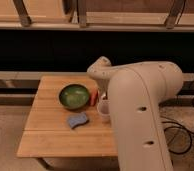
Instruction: Place the pepper on the white sponge
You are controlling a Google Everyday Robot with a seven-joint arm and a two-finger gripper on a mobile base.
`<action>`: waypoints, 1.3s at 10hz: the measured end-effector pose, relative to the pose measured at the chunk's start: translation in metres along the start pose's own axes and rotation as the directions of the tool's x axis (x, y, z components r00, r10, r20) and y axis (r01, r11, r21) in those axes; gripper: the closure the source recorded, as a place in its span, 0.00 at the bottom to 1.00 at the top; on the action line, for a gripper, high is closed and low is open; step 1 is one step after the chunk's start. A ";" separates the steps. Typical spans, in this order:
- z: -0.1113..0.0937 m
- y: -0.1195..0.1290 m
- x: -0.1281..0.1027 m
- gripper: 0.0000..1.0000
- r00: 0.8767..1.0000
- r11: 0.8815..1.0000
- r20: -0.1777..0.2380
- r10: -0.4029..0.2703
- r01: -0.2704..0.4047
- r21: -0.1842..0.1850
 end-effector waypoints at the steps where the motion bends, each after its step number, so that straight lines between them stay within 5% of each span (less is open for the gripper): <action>1: 0.006 0.011 -0.007 0.35 1.000 1.000 -0.002 -0.024 0.024 -0.007; 7: 0.008 0.053 -0.050 0.35 0.989 0.989 0.039 -0.144 0.145 -0.020; 9: 0.019 0.103 -0.045 0.35 0.974 0.971 0.002 -0.228 0.228 -0.074; 13: 0.011 0.127 -0.038 0.35 0.965 0.962 -0.025 -0.263 0.260 -0.089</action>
